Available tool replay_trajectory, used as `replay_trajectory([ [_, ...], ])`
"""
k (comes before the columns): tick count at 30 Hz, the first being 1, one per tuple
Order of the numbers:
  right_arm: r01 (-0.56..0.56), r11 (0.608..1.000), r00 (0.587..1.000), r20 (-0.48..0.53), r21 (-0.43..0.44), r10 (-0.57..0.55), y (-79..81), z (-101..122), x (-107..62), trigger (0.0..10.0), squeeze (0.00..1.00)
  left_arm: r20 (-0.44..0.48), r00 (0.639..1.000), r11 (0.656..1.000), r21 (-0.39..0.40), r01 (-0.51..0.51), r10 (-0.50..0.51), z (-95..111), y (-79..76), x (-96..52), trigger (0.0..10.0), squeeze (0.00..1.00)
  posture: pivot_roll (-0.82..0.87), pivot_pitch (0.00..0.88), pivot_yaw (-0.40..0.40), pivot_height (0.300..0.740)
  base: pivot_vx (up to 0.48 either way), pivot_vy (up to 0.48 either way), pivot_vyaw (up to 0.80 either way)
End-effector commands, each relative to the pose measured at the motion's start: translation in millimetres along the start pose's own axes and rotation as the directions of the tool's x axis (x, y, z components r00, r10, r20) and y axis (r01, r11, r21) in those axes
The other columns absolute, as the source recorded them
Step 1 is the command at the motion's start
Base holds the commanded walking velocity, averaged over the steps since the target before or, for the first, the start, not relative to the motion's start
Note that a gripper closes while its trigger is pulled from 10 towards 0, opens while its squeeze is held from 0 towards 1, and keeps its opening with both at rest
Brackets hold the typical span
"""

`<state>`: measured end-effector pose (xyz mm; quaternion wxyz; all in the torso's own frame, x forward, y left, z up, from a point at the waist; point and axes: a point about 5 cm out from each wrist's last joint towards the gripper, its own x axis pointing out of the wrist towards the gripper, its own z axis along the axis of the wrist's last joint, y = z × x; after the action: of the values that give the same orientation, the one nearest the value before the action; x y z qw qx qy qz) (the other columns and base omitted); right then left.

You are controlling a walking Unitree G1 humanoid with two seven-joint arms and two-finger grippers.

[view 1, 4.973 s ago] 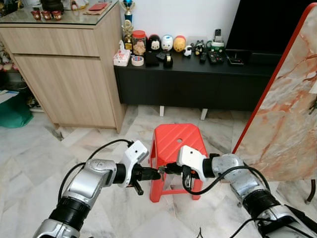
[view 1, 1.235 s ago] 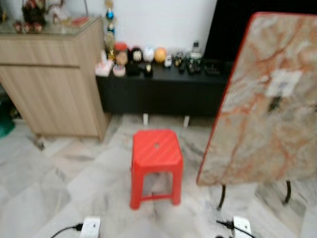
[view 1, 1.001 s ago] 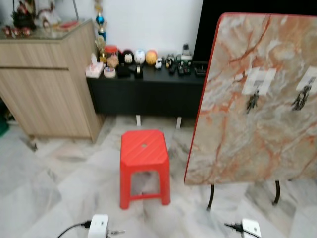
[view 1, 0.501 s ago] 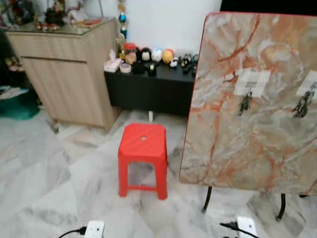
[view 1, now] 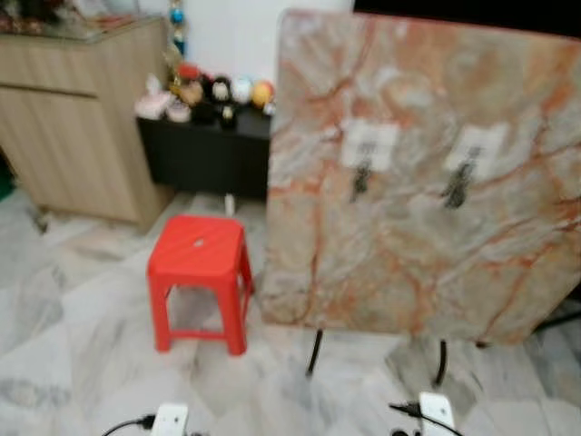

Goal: Hang keys on a hook

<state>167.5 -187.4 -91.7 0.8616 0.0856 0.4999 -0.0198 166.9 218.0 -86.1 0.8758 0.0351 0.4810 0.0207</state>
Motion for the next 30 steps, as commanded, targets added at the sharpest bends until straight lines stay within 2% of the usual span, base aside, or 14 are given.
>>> replay_trajectory([
  [1, 0.026, 1.000, 1.000, 0.000, -0.014, -0.026, -11.6, -0.1, -2.4, 10.0, 0.00, -0.004, 1.000, 1.000, 0.015, 0.021, -0.021, 2.0, -6.9, 1.2, 10.0, 0.00, 0.02, 0.000, -0.049, 0.740, 0.000, -0.379, 0.00],
  [4, 0.028, 0.999, 0.999, -0.018, -0.041, -0.029, -15.5, -6.0, -3.9, 10.0, 0.00, -0.007, 1.000, 0.999, 0.020, 0.026, -0.026, 1.7, -7.7, 1.3, 10.0, 0.00, 0.02, 0.000, -0.049, 0.740, 0.000, -0.379, 0.00],
  [11, 0.036, 0.999, 0.999, -0.021, -0.037, -0.037, -20.5, -8.7, -5.4, 10.0, 0.00, -0.008, 1.000, 0.999, 0.024, 0.026, -0.026, 1.8, -9.0, 1.4, 10.0, 0.00, 0.01, 0.000, -0.048, 0.740, 0.000, -0.379, 0.00],
  [14, 0.029, 0.995, 0.999, -0.034, -0.098, -0.033, -20.8, -8.1, -5.4, 10.0, 0.00, -0.014, 1.000, 0.999, 0.026, 0.028, -0.028, 0.3, -10.3, 1.4, 10.0, 0.00, 0.01, 0.000, -0.048, 0.740, 0.000, -0.381, 0.00],
  [25, 0.006, 0.995, 1.000, -0.014, -0.096, -0.007, 6.6, 7.9, 2.3, 10.0, 0.00, -0.025, 0.999, 0.999, 0.034, 0.032, -0.032, -2.2, -11.2, 1.1, 10.0, 0.00, 0.01, 0.000, -0.043, 0.740, 0.000, -0.380, 0.00],
  [30, 0.005, 0.995, 1.000, -0.007, -0.099, -0.006, 8.6, 12.0, 3.0, 10.0, 0.00, -0.025, 0.999, 0.999, 0.039, 0.034, -0.033, -1.6, -12.0, 1.3, 10.0, 0.00, 0.01, 0.000, -0.042, 0.740, 0.000, -0.380, 0.00],
])
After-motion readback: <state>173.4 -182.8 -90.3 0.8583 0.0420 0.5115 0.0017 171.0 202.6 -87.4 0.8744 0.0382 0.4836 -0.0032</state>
